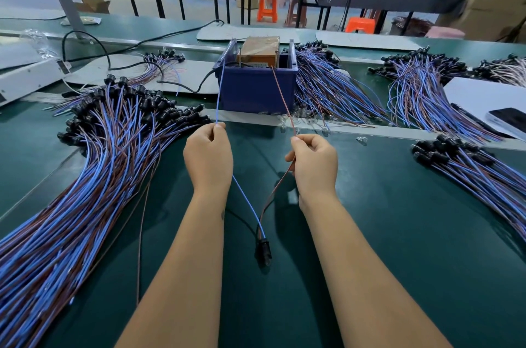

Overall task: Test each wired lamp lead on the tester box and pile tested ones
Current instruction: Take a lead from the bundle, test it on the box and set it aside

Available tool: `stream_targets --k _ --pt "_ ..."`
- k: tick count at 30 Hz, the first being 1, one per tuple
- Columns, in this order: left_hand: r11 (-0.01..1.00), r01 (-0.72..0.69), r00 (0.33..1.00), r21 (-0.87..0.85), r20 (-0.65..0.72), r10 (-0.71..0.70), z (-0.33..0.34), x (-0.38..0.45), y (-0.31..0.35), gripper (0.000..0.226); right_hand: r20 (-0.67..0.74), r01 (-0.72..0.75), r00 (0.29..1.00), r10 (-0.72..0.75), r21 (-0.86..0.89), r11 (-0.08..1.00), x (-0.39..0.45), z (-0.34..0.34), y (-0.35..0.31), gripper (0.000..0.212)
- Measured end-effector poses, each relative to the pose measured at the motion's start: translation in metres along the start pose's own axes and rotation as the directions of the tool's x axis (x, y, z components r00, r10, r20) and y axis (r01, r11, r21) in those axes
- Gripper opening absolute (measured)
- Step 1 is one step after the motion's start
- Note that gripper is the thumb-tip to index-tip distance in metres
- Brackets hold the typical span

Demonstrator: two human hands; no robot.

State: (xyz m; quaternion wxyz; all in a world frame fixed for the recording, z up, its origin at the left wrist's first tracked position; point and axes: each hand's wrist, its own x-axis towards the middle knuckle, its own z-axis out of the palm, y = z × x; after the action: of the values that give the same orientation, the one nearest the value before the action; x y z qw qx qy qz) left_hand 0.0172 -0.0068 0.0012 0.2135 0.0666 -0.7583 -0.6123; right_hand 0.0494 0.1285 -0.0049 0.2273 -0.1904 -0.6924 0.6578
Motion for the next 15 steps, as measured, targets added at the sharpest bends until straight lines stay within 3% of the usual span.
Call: stream_targets --k 5,15 --pt "0.998 -0.027 0.999 0.048 0.027 0.026 0.006 0.001 -0.001 0.033 0.002 0.003 1.000 -0.003 0.003 1.000 0.000 0.000 0.000 0.014" --pt "0.996 -0.043 0.997 0.083 0.064 0.038 0.011 0.000 0.001 0.034 0.014 0.008 1.000 -0.008 0.001 1.000 0.001 0.000 0.000 0.014"
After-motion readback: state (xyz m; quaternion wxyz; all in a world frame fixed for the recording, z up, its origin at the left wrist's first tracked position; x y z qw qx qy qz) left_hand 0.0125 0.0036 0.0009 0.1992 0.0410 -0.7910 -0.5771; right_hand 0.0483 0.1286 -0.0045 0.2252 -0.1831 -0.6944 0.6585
